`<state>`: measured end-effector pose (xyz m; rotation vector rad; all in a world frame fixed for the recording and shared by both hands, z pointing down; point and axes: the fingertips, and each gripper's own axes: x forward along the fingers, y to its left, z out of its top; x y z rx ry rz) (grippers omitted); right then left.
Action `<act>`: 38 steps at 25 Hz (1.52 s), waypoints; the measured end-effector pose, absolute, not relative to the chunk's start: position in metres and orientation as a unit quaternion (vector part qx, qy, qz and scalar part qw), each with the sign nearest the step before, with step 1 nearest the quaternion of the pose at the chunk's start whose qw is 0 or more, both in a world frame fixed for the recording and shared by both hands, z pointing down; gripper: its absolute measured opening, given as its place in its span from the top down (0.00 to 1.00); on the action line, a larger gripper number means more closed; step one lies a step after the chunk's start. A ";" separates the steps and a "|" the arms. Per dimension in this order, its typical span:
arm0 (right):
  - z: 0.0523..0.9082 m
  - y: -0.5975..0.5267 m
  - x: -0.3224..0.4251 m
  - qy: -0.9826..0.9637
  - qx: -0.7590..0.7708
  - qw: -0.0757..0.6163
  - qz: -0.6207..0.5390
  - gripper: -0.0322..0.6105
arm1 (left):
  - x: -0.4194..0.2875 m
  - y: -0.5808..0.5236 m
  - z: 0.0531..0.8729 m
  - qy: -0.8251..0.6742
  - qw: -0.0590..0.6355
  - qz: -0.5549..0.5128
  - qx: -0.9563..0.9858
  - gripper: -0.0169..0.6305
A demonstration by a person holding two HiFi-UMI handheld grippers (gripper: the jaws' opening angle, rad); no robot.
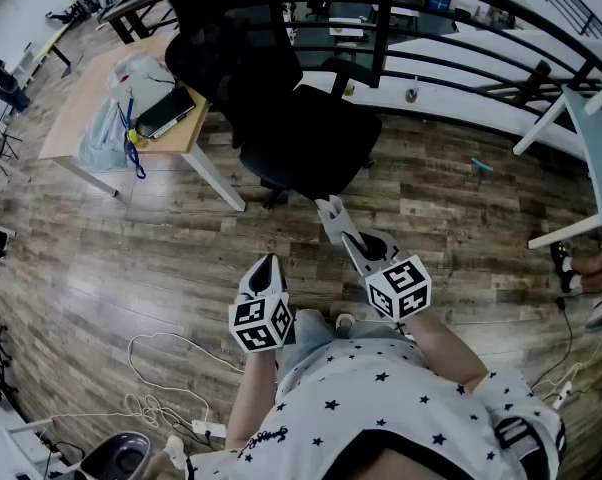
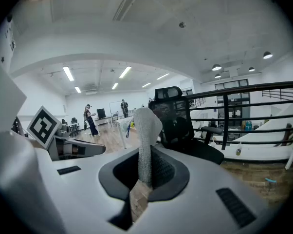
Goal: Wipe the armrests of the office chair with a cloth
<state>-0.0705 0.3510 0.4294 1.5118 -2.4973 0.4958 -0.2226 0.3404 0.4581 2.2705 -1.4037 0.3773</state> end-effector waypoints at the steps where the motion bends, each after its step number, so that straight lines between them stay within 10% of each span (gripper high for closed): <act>1: 0.429 0.353 -0.071 -0.841 0.508 0.092 0.165 0.91 | -0.222 0.341 0.456 -0.509 0.220 0.135 0.821 0.96; 38: 0.438 0.302 -0.051 -0.842 0.500 0.109 0.172 0.91 | -0.203 0.285 0.469 -0.512 0.250 0.133 0.811 0.96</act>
